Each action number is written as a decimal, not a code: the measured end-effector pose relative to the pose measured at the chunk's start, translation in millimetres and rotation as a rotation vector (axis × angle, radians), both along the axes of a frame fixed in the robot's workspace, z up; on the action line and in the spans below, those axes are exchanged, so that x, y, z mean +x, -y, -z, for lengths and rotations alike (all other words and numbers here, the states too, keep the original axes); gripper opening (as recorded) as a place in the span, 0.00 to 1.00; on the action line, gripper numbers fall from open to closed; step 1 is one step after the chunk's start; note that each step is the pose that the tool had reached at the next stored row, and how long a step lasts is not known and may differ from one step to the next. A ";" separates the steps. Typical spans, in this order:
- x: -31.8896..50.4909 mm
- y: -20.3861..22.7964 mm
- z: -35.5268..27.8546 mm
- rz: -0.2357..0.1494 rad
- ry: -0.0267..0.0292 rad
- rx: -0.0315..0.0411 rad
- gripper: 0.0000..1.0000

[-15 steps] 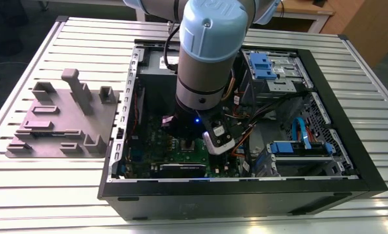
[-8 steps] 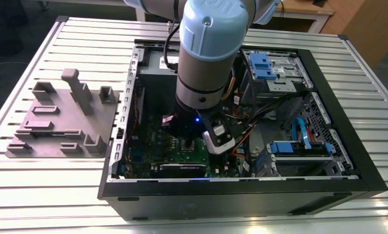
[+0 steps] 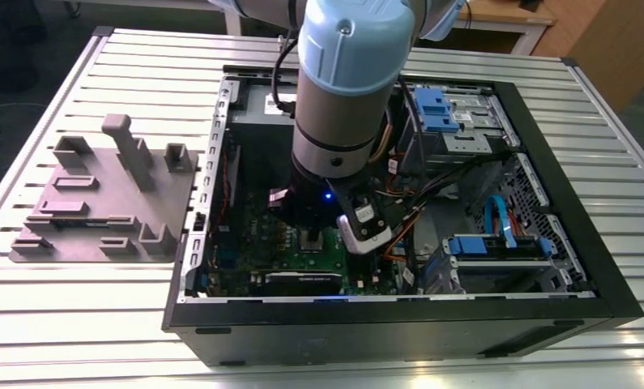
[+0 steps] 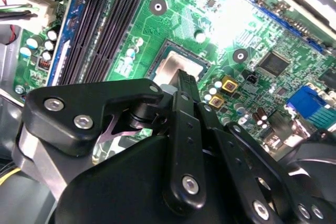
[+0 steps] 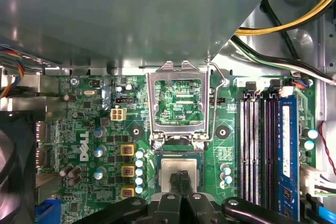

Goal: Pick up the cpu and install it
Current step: 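Close the cpu cover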

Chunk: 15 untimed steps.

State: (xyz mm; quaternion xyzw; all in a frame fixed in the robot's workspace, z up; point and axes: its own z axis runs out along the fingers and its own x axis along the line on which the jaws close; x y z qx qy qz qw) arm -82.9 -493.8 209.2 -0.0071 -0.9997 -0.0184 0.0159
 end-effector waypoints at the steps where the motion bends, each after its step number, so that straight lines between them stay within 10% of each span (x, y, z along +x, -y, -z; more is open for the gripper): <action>1: 0.0 0.0 -0.6 0.000 0.0000 -0.0001 0.10; 15: 0.0 0.0 -6.4 0.000 0.0014 -0.0001 0.10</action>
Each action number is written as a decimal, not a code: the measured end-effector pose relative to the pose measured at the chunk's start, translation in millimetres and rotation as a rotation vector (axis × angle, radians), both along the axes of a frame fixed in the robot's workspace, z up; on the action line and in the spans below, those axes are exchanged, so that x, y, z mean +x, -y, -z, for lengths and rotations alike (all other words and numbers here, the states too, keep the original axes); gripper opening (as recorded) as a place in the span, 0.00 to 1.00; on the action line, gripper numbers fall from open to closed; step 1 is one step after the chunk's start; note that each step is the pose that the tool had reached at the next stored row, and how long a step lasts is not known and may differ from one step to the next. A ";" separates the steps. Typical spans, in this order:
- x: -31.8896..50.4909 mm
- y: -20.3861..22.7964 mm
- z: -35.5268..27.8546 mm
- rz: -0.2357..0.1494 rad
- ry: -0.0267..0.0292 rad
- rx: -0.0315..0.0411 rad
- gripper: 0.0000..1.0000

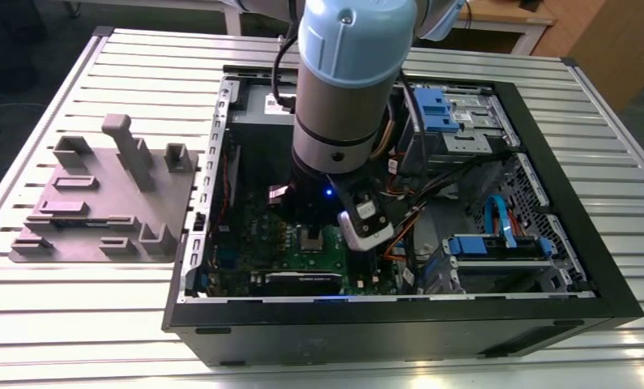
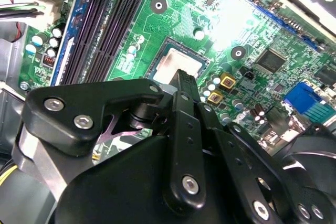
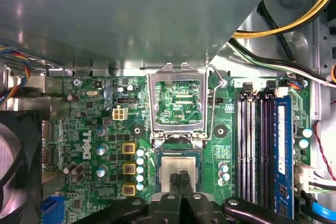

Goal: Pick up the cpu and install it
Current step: 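Close the cpu cover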

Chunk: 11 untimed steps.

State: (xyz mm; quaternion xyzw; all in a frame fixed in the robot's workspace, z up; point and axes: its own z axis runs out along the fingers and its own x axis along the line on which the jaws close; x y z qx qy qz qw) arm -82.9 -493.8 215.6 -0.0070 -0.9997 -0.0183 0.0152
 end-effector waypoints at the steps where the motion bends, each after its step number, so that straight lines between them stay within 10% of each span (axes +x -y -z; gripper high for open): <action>1: 0.0 0.0 -0.4 0.000 0.0000 0.0001 0.10; 11: 0.0 0.0 -2.8 0.000 0.0001 0.0000 0.10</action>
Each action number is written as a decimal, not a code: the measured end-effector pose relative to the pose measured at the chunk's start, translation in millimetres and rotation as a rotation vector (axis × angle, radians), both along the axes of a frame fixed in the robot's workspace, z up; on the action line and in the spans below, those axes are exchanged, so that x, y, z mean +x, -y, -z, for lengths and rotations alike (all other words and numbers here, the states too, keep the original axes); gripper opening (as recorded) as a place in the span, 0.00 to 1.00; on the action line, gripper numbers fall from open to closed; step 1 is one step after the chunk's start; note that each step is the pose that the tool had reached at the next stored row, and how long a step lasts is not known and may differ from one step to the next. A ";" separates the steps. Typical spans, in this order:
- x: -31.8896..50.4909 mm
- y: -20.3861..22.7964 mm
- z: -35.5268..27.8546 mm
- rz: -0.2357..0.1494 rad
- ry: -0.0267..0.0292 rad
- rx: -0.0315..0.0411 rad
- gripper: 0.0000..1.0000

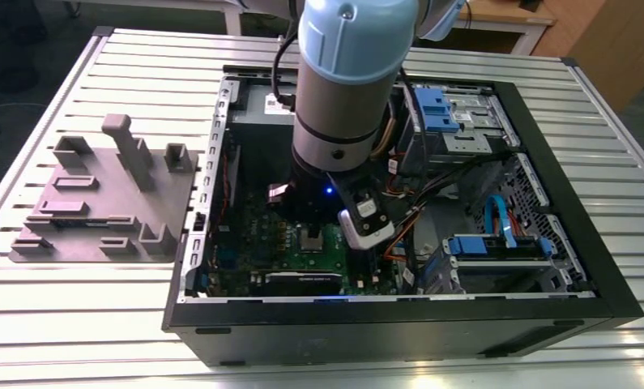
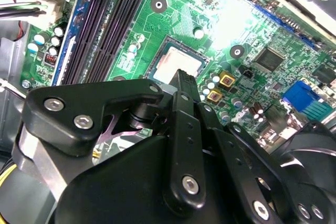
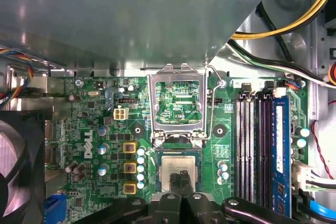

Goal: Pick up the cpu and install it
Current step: 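Close the cpu cover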

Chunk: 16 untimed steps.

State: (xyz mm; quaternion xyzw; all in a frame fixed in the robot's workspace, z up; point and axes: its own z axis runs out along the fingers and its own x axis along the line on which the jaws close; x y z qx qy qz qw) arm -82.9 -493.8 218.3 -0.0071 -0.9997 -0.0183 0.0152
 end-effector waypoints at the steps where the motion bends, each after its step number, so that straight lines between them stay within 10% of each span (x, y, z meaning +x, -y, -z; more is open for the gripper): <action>1: 0.0 0.0 -0.2 0.000 0.0000 0.0001 0.10; 16: 0.0 0.0 -4.9 0.000 0.0000 0.0001 0.10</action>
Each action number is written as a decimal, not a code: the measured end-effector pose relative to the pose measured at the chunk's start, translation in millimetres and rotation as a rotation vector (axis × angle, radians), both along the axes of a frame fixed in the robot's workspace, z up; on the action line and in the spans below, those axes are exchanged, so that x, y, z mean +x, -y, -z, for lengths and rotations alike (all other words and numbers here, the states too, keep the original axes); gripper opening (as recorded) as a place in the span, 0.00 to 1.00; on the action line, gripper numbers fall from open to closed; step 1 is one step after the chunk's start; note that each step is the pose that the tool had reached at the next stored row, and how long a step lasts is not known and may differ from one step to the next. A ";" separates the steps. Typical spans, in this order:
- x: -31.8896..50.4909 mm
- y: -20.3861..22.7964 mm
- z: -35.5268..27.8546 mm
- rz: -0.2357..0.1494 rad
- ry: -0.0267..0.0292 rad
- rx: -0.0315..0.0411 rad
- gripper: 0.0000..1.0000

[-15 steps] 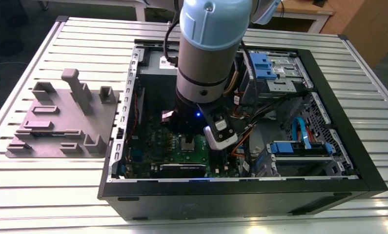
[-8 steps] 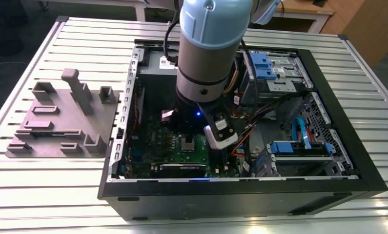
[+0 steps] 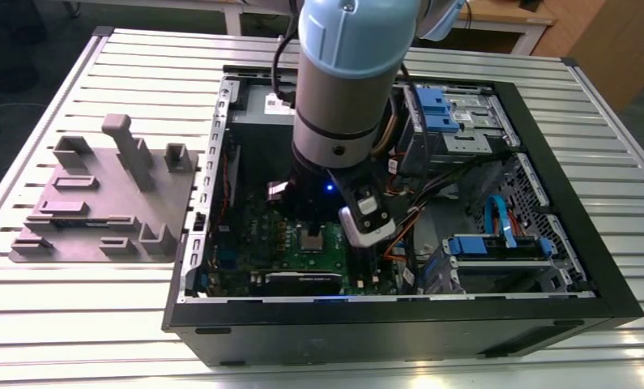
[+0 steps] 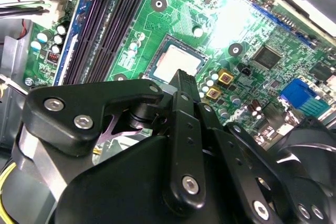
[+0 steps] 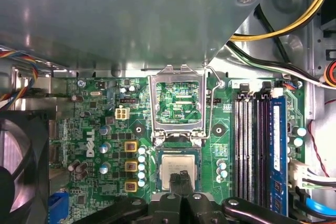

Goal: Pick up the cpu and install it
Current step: 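Close the cpu cover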

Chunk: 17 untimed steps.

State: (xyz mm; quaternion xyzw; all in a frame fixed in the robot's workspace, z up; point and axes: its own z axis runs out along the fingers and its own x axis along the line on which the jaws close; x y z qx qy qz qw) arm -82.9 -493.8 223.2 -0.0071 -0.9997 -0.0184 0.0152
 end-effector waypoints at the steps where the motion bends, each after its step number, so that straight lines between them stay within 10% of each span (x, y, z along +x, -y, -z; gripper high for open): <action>1: 0.0 0.0 -0.7 0.000 -0.0001 -0.0002 0.10; 10: 0.1 0.0 -7.7 0.000 0.0008 0.0000 0.10; 17: 0.0 0.0 -8.7 0.000 0.0127 -0.0003 0.10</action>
